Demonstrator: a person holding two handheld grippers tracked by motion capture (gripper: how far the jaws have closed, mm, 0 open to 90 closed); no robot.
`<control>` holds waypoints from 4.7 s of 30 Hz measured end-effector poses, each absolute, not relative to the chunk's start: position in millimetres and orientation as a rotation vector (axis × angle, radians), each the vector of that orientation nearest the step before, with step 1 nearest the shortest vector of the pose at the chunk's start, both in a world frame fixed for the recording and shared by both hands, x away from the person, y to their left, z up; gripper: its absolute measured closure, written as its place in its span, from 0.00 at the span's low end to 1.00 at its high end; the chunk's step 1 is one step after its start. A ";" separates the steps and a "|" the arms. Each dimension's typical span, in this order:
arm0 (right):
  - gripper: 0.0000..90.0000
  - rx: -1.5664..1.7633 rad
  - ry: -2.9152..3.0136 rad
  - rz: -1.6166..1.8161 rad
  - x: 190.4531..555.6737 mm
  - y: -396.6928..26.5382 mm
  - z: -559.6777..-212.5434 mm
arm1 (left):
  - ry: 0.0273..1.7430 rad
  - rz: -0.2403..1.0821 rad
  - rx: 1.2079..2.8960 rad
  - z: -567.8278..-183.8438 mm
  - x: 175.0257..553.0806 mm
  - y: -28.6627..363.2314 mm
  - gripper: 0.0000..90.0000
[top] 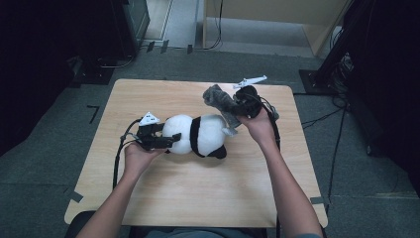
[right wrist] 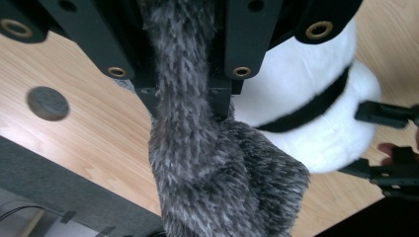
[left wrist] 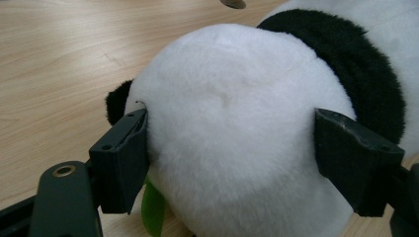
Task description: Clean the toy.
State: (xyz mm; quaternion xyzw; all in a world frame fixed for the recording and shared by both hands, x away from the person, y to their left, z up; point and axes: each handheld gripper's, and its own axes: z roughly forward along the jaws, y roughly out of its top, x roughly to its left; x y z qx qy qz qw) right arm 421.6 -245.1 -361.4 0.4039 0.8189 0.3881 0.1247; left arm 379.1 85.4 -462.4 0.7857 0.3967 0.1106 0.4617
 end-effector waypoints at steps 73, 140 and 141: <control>0.83 1.177 2.645 0.926 481.3 -177.2 -400.4 | 1.026 0.252 1.921 -462.4 378.8 85.2 0.30; 0.83 1.028 2.710 1.037 458.9 -144.7 -398.8 | 1.040 0.258 1.921 -462.1 378.4 84.1 0.29; 0.83 1.032 2.707 1.026 458.9 -147.6 -398.2 | 1.041 0.259 1.922 -462.1 378.3 84.0 0.29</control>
